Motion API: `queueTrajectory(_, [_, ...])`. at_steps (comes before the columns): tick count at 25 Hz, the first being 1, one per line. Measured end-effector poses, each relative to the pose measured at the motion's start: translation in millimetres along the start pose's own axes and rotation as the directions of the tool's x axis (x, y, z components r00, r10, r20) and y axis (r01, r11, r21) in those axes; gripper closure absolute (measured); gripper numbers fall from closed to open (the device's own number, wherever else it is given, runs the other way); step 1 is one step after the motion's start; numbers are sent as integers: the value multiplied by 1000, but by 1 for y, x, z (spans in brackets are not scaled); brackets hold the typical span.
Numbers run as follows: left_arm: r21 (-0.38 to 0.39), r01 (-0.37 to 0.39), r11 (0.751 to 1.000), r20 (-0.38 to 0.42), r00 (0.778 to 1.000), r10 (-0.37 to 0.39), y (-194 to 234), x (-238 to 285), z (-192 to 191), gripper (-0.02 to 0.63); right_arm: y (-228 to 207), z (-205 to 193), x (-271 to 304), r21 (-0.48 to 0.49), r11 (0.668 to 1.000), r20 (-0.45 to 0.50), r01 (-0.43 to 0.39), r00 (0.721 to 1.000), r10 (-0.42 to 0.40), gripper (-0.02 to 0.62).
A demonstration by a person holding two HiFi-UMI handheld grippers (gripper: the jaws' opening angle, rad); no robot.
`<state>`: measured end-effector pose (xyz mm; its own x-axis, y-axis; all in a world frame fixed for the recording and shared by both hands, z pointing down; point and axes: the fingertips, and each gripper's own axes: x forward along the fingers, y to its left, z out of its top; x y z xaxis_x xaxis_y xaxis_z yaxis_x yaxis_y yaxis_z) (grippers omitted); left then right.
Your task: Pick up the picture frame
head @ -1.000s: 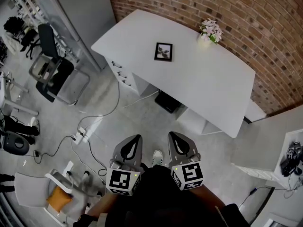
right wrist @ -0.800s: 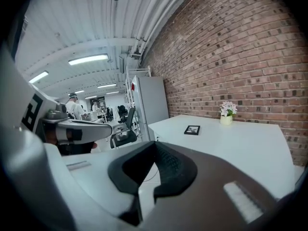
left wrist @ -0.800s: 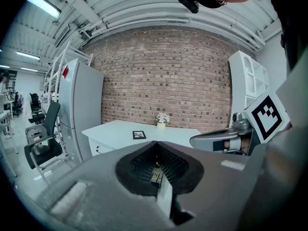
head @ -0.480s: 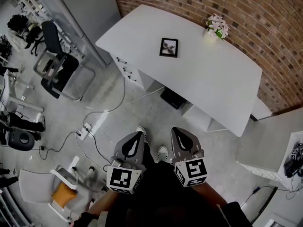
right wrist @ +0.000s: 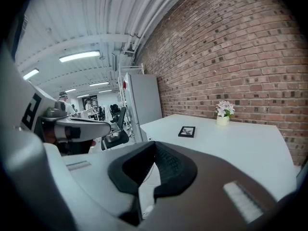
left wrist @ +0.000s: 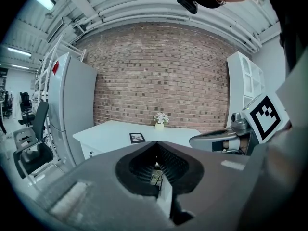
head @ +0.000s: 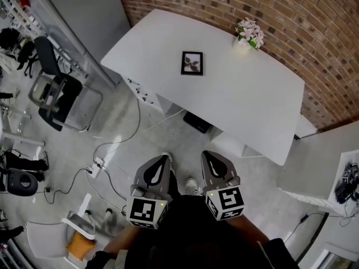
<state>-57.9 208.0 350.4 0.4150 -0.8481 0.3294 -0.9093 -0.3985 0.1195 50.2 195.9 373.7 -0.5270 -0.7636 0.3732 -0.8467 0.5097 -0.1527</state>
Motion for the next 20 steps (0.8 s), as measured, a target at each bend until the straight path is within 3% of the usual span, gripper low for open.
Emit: queueTrajectory(20, [0, 165, 986, 20, 986, -165, 94, 101, 39, 604, -28, 46, 108, 8, 982, -48, 189, 981, -188, 594])
